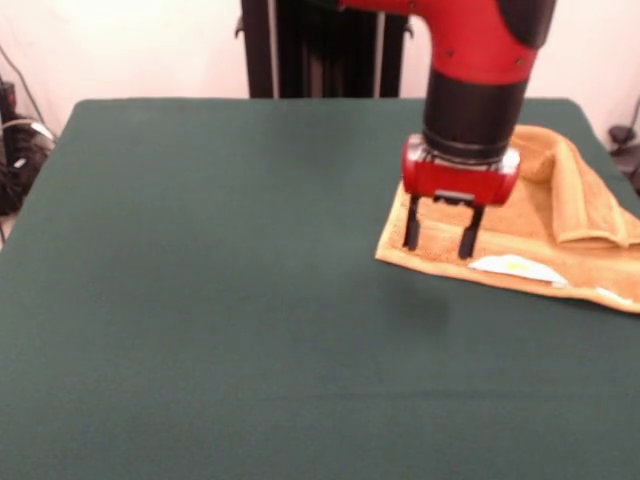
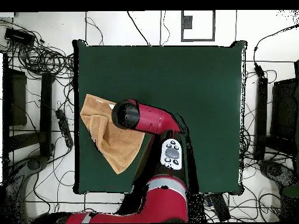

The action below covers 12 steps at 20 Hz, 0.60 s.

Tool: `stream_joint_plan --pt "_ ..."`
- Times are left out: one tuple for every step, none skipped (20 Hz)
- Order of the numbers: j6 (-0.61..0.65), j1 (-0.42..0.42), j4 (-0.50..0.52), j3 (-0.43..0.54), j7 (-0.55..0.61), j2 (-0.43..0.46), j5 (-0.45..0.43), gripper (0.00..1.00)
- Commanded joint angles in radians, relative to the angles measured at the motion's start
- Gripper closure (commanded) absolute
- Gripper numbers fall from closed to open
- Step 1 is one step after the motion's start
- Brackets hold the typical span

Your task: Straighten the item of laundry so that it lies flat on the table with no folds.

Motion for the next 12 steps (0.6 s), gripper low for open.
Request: stream_joint_plan --pt "0.015 -0.016 -0.006 0.064 0.068 0.071 -0.068 0.0" --pt "0.009 -0.019 0.004 0.063 0.071 0.068 -0.075 0.0" --pt "0.008 -0.025 0.005 0.064 0.07 0.069 -0.08 0.0" --pt "0.006 -0.031 0.005 0.066 0.069 0.071 -0.085 0.0" --pt "0.003 -0.038 0.005 0.069 0.069 0.076 -0.089 0.0" --pt "0.02 -0.042 -0.012 0.069 0.065 0.079 -0.091 0.0" --pt "0.013 -0.047 -0.008 0.072 0.069 0.081 -0.096 0.0" --pt "-0.024 -0.054 0.024 0.082 0.076 0.084 -0.107 0.0" --pt "-0.032 -0.057 0.029 0.084 0.08 0.086 -0.113 0.0" --pt "-0.041 -0.059 0.034 0.086 0.084 0.088 -0.118 0.0" --pt "-0.046 -0.064 0.037 0.09 0.083 0.091 -0.124 0.0" --pt "-0.053 -0.07 0.044 0.095 0.084 0.093 -0.13 0.0"
